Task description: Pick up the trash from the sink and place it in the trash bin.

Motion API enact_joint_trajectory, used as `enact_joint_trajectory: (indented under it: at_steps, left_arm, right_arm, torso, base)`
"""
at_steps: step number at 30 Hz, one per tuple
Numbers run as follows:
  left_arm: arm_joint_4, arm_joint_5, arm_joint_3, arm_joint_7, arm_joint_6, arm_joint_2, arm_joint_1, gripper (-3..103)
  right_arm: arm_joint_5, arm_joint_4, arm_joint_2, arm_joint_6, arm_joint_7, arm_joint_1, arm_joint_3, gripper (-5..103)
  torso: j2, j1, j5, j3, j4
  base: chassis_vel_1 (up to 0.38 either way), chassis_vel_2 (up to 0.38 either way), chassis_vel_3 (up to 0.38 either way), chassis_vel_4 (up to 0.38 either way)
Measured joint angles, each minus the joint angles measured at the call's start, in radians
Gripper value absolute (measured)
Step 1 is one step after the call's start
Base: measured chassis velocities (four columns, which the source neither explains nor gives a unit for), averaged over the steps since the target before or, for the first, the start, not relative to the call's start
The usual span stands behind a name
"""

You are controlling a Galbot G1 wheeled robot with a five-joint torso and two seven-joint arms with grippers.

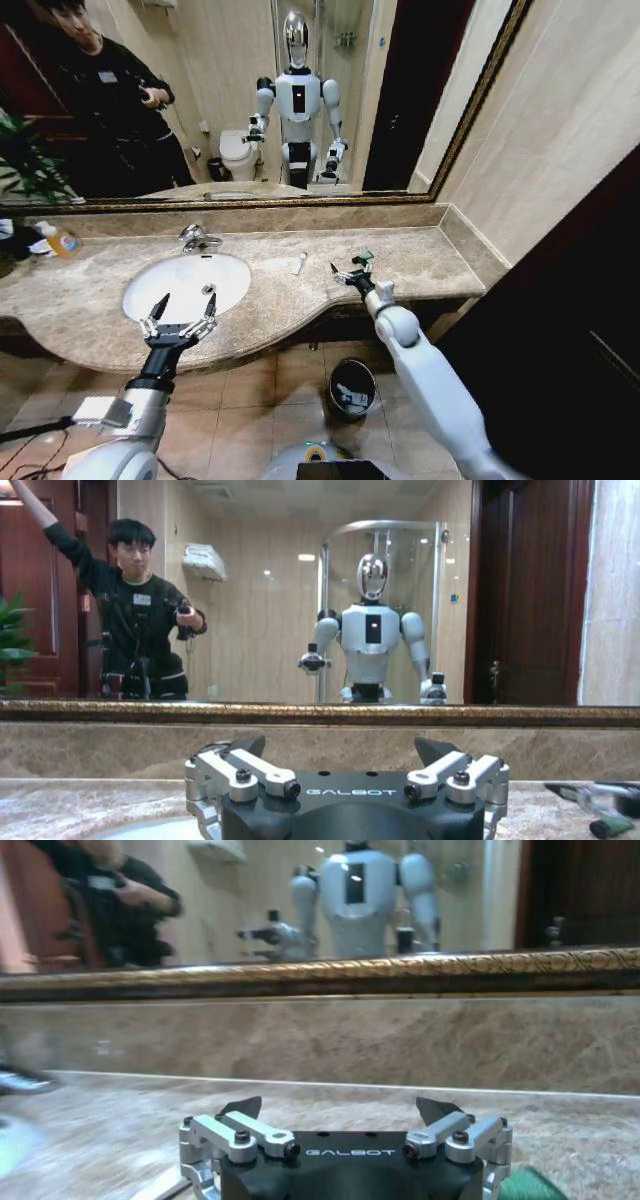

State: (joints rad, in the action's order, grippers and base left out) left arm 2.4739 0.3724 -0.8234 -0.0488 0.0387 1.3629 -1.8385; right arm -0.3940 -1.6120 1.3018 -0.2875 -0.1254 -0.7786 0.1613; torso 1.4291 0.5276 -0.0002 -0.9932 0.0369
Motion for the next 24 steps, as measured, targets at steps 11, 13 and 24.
enact_joint_trajectory:
  at_steps: [11,13,24]
  left_arm:
    - [0.000,0.000,0.000,0.000,0.000,0.000,0.000,100]
    - [0.000,0.000,0.000,0.000,0.000,0.000,0.000,100]
    - [0.000,0.000,0.000,0.000,0.000,0.000,0.000,100]
  right_arm:
    - [-0.077,0.160,0.070,-0.085,-0.267,0.151,-0.038,100]
    - [-0.120,0.165,0.080,-0.095,-0.312,0.158,-0.038,100]
    - [-0.206,0.171,0.094,-0.086,-0.497,0.151,-0.029,100]
  torso:
    - [0.000,0.000,-0.0001,0.000,-0.0002]
    - [0.000,0.000,0.0000,0.000,-0.0002]
    - [0.000,0.000,0.0001,0.000,-0.0002]
  base:
    - [0.000,0.000,0.000,0.000]
    - [0.000,0.000,0.000,0.000]
    - [0.000,0.000,0.000,0.000]
